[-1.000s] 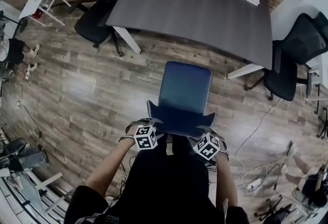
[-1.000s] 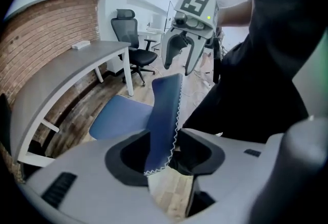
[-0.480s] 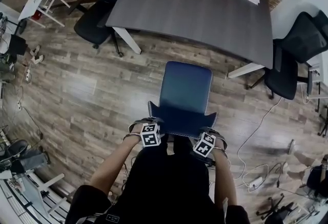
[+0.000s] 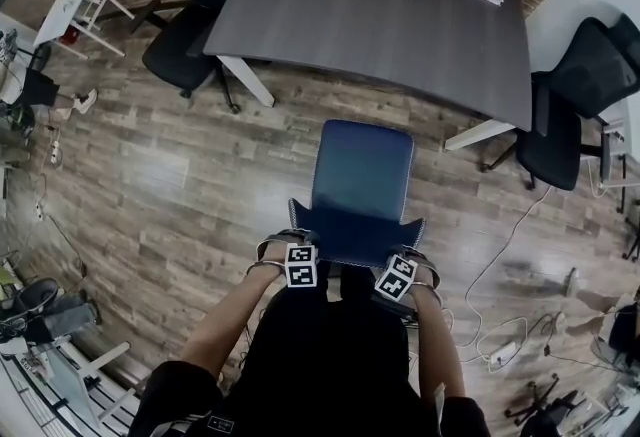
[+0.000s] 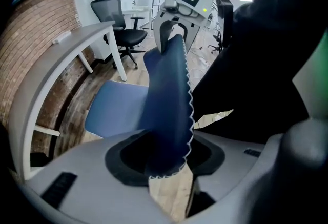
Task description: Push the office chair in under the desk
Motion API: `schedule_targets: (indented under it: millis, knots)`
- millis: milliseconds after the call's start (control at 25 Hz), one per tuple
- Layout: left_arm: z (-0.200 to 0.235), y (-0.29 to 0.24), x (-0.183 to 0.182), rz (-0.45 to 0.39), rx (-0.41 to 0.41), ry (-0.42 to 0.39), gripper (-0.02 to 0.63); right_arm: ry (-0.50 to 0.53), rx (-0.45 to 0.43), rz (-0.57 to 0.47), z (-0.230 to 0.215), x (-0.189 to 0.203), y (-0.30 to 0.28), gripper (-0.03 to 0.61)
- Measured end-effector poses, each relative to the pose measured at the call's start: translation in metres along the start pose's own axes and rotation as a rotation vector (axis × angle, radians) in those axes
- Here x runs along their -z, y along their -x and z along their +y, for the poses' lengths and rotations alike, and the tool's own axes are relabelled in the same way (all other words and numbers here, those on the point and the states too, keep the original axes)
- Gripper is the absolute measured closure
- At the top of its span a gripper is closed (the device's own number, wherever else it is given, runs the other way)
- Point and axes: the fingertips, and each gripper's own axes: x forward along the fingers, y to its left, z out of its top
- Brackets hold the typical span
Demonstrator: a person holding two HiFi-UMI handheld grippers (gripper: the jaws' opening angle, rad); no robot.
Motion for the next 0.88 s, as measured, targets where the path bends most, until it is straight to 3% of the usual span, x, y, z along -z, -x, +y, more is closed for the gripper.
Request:
schedule_targets:
  millis: [280, 480, 880]
  knots:
    - [0.001, 0.000, -0.001, -0.044, -0.008, 0.019, 0.463, 0.044, 0.012, -0.029, 0.000, -0.003, -0.001, 0.394]
    - [0.003, 0.002, 0.000, -0.025, -0.031, -0.019, 0.495, 0.079, 0.027, -0.028, -0.003, -0.006, 0.000, 0.419]
    - [0.007, 0.004, 0.004, -0.018, -0.053, 0.012, 0.520, 0.137, 0.012, -0.034, -0.004, -0.012, -0.001, 0.431]
